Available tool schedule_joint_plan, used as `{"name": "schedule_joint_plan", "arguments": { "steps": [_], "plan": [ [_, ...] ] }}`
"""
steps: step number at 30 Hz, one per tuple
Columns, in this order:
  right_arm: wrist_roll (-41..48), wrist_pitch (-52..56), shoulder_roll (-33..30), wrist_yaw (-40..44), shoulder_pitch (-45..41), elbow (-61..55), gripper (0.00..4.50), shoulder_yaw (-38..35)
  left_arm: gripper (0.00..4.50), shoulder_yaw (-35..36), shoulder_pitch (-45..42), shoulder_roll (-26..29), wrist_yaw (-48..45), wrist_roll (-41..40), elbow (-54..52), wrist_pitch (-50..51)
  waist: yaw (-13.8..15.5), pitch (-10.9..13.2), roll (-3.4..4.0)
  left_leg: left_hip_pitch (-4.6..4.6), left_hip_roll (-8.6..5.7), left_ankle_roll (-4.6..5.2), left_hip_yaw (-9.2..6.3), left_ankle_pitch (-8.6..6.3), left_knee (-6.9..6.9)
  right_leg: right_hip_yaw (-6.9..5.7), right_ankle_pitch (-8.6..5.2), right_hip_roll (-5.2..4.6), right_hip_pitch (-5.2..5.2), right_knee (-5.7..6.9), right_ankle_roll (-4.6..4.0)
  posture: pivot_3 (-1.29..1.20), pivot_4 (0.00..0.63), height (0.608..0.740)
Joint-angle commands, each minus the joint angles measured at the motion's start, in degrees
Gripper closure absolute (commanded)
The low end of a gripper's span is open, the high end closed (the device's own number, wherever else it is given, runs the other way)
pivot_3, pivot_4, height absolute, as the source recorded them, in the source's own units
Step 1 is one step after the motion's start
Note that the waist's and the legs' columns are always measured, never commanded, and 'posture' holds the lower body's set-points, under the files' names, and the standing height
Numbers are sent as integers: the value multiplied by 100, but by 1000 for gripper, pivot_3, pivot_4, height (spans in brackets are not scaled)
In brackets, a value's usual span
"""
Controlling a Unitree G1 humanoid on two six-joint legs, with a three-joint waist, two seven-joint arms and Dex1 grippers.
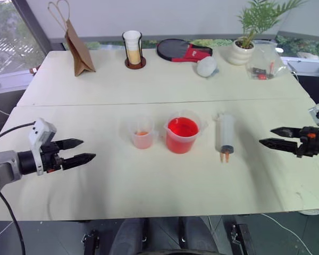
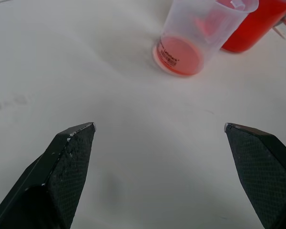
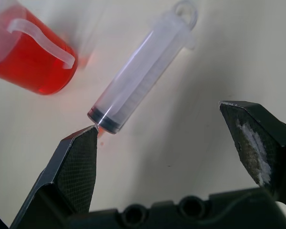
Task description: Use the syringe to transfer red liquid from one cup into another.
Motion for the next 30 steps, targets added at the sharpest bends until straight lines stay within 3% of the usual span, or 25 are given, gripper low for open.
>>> {"name": "schedule_joint_plan", "arguments": {
  "steps": [1, 15, 20, 26, 30],
  "plan": [
    [88, -6, 49, -110, 22, -202, 40, -237, 0, 84, 5, 3, 17, -60, -126, 23, 3, 0, 0, 0, -1, 0, 0, 0, 0, 0, 0, -1, 0, 0, 0, 0, 150, 740],
    [-148, 157, 374, -1056, -594, -105, 40, -44, 0, 78, -410, -478, 358, -5, 46, -148, -11, 0, 0, 0, -1, 0, 0, 1, 1, 0, 1, 0, -2, 2, 2, 0, 150, 740],
    [-564, 1324, 320, -1770, -2072, 75, 40, 778, 0, -79, -949, -273, 164, 16, 67, -185, -22, 0, 1, 0, -1, -4, 1, 3, 6, 0, 1, 0, -5, 5, 0, 0, 150, 740],
    [-967, 3437, 385, -1528, -4712, 1210, 40, 2508, 0, -913, -2599, 137, -599, -108, 177, 65, -3, 4, 6, -47, -5, -9, -2, 6, 7, -4, 1, 1, -47, 2, 0, 0, 150, 740],
    [-1221, 3910, 683, -1213, -5704, 2201, 40, 3459, 0, -1396, -3344, -47, -814, -45, 181, -15, -16, 2, 1, -98, -19, -31, 0, 20, 9, -4, 15, -6, -94, 4, 24, 0, 150, 740]
  ]
}}
